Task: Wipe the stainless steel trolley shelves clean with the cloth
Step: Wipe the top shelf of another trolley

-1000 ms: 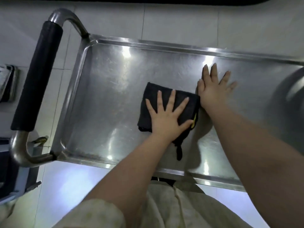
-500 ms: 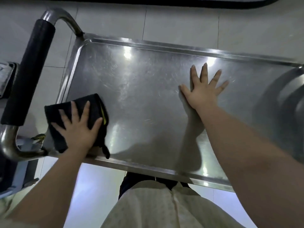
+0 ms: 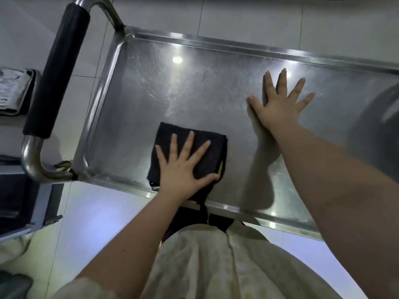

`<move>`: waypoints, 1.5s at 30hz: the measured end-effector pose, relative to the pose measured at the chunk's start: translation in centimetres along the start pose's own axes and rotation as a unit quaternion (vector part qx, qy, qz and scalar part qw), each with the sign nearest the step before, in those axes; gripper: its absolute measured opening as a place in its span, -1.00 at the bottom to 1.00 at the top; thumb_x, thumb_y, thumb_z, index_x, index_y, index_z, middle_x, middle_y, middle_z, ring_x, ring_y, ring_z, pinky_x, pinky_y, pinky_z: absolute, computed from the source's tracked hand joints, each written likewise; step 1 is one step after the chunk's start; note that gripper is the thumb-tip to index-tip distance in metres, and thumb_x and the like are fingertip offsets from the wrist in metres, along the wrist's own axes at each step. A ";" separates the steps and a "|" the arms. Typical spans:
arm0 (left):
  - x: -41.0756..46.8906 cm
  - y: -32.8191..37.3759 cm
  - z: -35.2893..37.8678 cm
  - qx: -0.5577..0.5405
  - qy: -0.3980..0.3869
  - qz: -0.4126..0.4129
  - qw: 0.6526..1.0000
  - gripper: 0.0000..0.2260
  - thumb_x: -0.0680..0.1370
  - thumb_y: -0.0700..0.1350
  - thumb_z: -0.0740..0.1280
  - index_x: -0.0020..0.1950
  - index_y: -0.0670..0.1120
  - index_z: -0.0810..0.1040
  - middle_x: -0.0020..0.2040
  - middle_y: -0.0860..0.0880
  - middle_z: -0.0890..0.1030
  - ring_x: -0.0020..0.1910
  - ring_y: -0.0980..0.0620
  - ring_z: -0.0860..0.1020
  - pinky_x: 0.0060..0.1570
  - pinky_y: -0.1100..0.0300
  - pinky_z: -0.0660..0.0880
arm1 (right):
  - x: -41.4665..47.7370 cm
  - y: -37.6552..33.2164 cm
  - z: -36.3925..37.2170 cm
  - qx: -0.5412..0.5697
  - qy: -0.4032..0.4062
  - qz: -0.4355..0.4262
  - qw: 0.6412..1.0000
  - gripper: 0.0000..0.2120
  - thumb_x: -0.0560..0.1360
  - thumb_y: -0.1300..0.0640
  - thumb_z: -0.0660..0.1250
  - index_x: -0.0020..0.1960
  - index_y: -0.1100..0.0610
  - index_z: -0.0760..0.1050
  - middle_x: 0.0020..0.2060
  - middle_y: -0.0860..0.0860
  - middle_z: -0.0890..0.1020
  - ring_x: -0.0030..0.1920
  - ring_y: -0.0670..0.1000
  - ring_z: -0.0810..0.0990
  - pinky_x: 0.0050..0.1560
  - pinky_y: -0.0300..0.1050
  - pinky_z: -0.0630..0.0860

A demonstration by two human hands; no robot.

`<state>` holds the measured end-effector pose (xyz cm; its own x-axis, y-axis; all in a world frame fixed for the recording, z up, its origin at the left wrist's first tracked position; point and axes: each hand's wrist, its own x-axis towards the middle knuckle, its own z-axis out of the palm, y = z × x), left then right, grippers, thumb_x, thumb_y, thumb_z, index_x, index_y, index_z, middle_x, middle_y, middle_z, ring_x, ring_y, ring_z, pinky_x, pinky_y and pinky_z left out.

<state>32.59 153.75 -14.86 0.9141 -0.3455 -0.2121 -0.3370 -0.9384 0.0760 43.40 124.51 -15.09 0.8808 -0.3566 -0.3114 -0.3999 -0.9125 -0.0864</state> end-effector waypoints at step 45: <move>0.3 22.2 0.9 -0.014 -0.085 0.072 0.994 -0.22 0.39 0.56 -0.10 0.56 0.31 -0.17 0.61 -0.03 -0.25 0.49 -0.37 -0.35 0.30 -0.50 -0.35 | -0.7 4.5 -3.5 0.481 -0.129 -0.024 0.867 -0.54 0.59 -0.13 0.21 0.48 -0.24 0.28 0.54 -0.09 0.23 0.56 0.01 0.04 0.52 0.07 -0.06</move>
<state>25.15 132.79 -14.15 0.8053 -0.4722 -0.3584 -0.4521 -0.8803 0.1441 41.89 119.94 -11.97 0.8661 -0.1519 -0.4762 -0.4997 -0.2911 -0.8158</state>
